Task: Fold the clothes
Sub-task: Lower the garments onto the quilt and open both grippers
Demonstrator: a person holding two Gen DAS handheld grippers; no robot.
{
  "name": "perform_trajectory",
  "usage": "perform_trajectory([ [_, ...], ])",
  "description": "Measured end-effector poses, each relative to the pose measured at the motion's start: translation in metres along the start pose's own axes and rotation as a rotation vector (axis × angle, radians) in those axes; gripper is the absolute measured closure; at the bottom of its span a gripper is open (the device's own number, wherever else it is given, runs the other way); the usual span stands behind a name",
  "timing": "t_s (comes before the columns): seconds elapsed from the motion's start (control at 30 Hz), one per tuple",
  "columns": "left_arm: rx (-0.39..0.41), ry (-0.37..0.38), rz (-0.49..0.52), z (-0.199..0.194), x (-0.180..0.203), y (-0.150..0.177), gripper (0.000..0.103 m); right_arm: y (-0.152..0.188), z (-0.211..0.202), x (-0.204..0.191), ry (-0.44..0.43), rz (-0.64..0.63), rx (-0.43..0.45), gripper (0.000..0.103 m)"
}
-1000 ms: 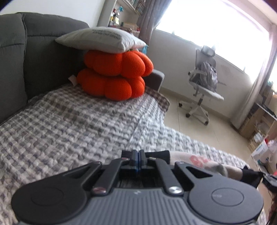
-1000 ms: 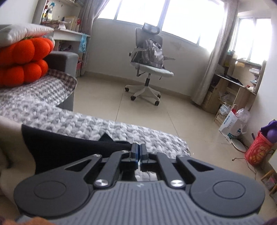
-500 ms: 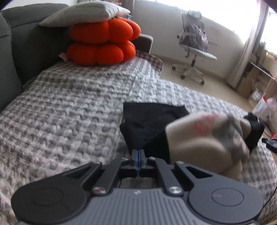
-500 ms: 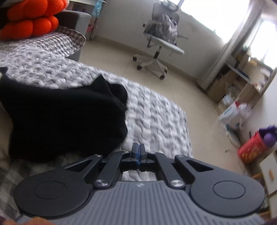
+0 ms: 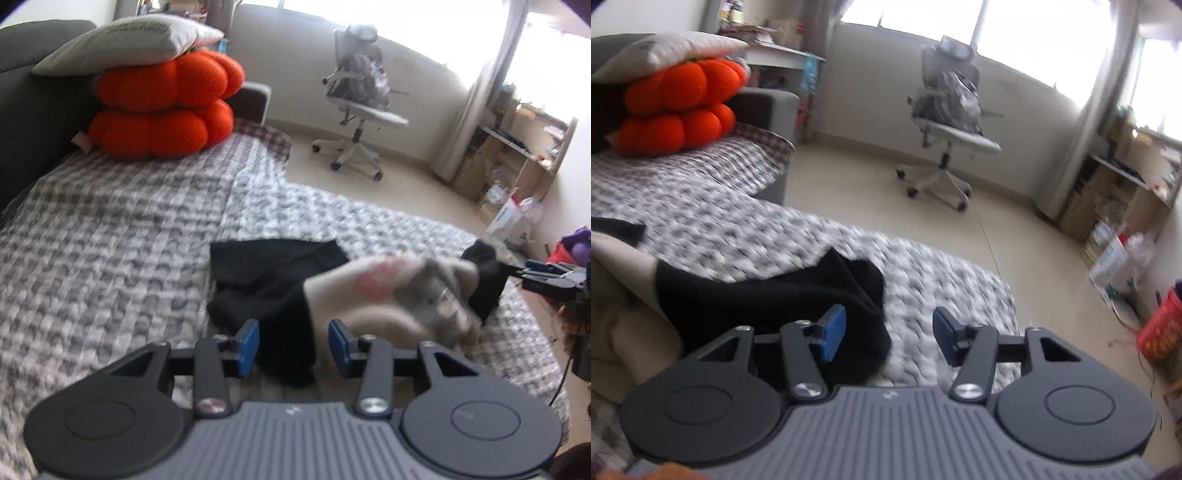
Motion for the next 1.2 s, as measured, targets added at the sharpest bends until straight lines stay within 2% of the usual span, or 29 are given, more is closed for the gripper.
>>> perform_trajectory([
  [0.13,0.033,0.022,-0.035,0.002,-0.008,-0.018,0.055,-0.013,-0.005,-0.012,-0.052,0.011,0.037,0.047],
  [0.3,0.033,0.022,-0.042,0.021,-0.016,-0.039,0.055,-0.024,0.004,-0.034,-0.142,0.006,0.025,0.047],
  [0.47,0.001,0.024,0.001,0.054,-0.013,-0.051,0.055,-0.030,0.019,-0.062,-0.269,-0.003,-0.014,0.046],
  [0.7,-0.011,0.045,0.091,0.103,0.004,-0.067,0.055,-0.038,0.034,-0.091,-0.385,-0.038,-0.050,0.042],
  [0.93,-0.035,0.099,0.160,0.131,0.025,-0.062,0.055,-0.027,0.046,-0.105,-0.452,-0.075,-0.100,0.041],
  [1.03,-0.035,0.104,0.192,0.130,0.033,-0.054,0.055,-0.019,0.045,-0.105,-0.471,-0.085,-0.116,0.039],
  [1.2,-0.016,0.127,0.177,0.117,0.038,-0.043,0.054,-0.002,0.036,-0.099,-0.490,-0.089,-0.140,0.038],
])
Point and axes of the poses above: each gripper's, at about its wrist camera, not at the fingertips, and z roughly the way its jaws point, x to its right, y to its underside, the point moved 8 cm from there along z, roughly the way its jaws point, and after that the axes turned 11 degrees about z, right-handed, at the moved point
